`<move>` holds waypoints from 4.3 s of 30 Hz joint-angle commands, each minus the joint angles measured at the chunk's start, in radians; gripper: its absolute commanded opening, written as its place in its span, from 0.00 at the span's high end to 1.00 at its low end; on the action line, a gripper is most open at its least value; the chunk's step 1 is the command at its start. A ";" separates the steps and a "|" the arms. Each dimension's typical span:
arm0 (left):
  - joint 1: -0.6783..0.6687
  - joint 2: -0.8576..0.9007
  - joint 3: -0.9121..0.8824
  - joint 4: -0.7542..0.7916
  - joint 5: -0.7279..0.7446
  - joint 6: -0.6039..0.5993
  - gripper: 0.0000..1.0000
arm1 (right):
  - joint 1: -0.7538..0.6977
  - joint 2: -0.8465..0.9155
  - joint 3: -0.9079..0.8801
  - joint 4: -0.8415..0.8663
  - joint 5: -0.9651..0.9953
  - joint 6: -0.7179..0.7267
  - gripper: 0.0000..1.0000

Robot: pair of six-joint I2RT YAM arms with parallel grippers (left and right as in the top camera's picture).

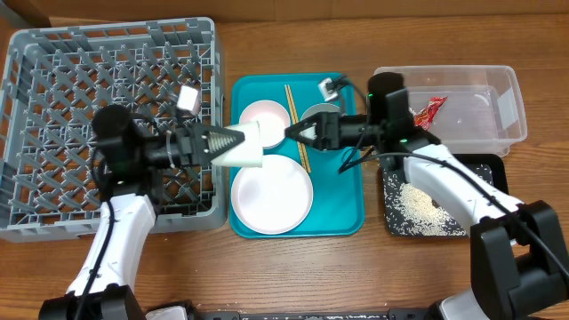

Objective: Sort waste into correct bins and load items into the dishwasher
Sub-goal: 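Carry the cup with the left gripper over the dish rack, then lower the white cup upside down into the rack and release it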

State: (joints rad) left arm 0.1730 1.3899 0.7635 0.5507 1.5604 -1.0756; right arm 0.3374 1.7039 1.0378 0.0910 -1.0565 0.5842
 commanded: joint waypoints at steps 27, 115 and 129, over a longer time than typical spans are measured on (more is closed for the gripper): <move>0.245 0.305 0.645 0.125 -0.117 -0.248 0.48 | 0.022 0.004 0.001 -0.296 0.430 -0.147 0.00; -0.196 0.418 0.715 -1.897 -1.638 0.757 0.57 | 0.021 0.004 0.001 -0.374 0.507 -0.147 0.00; -0.196 0.418 0.652 -1.853 -1.644 0.753 0.15 | 0.021 0.004 0.001 -0.373 0.507 -0.147 0.00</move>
State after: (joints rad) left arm -0.0139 1.8034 1.4235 -1.3037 -0.0834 -0.3149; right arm 0.3542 1.7050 1.0363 -0.2878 -0.5579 0.4442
